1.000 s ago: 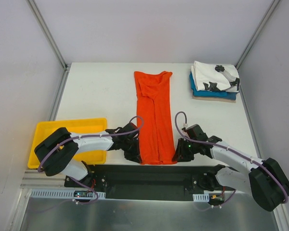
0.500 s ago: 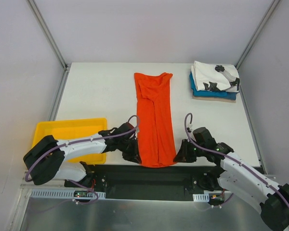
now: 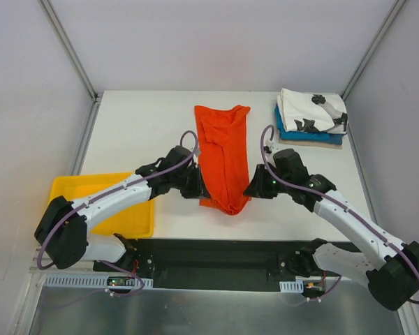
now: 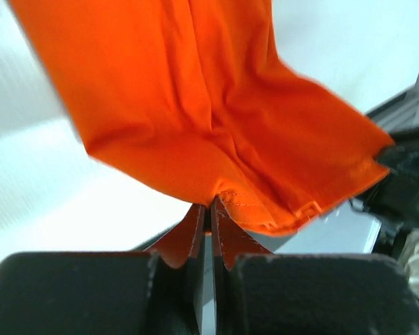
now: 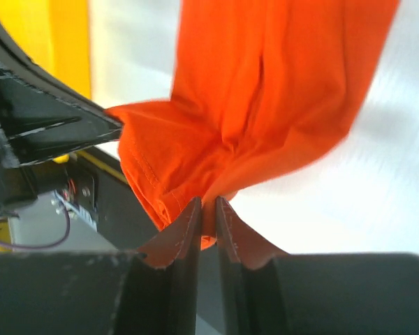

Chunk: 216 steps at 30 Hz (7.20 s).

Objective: Fold and stack the t-shirts
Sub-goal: Fold the tshirt

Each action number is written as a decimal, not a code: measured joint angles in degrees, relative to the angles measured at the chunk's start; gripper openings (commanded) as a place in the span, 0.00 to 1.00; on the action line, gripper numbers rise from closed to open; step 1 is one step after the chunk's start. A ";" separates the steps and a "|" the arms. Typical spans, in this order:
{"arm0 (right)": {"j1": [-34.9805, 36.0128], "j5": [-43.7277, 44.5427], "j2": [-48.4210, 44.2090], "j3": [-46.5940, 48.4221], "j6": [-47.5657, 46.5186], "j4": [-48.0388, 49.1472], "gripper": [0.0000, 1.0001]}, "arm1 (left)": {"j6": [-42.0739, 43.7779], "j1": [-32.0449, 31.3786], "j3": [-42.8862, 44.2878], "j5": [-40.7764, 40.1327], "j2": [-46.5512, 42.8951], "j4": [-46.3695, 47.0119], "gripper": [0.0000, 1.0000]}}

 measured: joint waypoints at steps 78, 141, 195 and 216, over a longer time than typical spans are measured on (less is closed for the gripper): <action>-14.62 -7.02 43.28 21.27 -5.33 11.82 0.97 | 12.46 22.73 7.72 6.34 15.91 -1.62 0.99; -4.33 -9.40 27.45 -4.96 2.86 11.19 0.01 | 4.39 17.22 -11.89 10.05 6.60 6.01 0.00; -23.65 -26.25 23.19 15.96 -16.87 -15.85 0.01 | 9.51 15.15 19.37 -3.54 11.19 -4.63 0.00; -26.95 -11.63 50.58 34.84 -14.97 -11.52 0.39 | 14.03 19.32 44.00 -0.66 42.84 -4.20 0.31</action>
